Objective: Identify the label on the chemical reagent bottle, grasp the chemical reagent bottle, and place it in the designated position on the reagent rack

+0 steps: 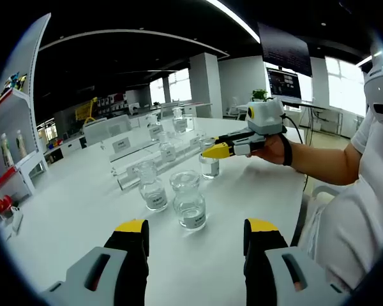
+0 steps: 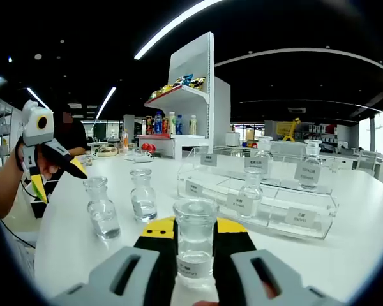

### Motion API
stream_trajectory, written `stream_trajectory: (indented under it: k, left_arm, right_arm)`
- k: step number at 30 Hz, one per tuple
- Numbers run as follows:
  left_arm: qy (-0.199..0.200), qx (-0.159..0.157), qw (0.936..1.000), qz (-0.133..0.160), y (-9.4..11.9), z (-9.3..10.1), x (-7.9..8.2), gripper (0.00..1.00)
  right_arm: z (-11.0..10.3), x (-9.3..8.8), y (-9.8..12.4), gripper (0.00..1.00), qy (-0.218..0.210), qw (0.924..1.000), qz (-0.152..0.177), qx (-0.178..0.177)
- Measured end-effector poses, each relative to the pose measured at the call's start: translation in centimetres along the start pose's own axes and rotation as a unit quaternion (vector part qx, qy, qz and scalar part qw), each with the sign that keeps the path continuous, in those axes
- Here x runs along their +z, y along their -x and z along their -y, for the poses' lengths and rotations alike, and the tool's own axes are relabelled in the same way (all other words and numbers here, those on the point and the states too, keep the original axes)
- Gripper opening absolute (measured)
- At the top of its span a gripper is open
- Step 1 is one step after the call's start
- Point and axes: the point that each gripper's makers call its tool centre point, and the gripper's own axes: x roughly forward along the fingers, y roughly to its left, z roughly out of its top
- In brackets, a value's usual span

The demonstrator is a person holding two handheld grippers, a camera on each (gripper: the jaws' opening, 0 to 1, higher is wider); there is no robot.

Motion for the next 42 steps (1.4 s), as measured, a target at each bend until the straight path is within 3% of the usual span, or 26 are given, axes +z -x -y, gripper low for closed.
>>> stream_trajectory:
  k: [13, 16, 27, 34, 42]
  left_arm:
    - [0.003, 0.001, 1.0000, -0.001, 0.0, -0.1, -0.2, 0.60]
    - [0.003, 0.002, 1.0000, -0.001, 0.0, -0.1, -0.2, 0.60]
    - [0.001, 0.002, 1.0000, 0.004, -0.2, -0.1, 0.1, 0.60]
    - [-0.001, 0.003, 1.0000, 0.003, -0.1, 0.0, 0.1, 0.60]
    - [-0.001, 0.005, 1.0000, 0.002, -0.1, -0.1, 0.0, 0.60]
  right_arm:
    - [2.0, 0.7, 0.9, 0.18, -0.006, 0.9995, -0.002, -0.032]
    - [2.8, 1.3, 1.2, 0.17, -0.023, 0.9986, 0.010, -0.046]
    - [5.2, 2.9, 1.6, 0.17, -0.024, 0.9965, 0.014, -0.078]
    - [8.1, 4.7, 1.7, 0.17, -0.027, 0.9921, 0.031, -0.119]
    - [10.8, 5.4, 1.4, 0.17, -0.030, 0.9867, 0.037, -0.155]
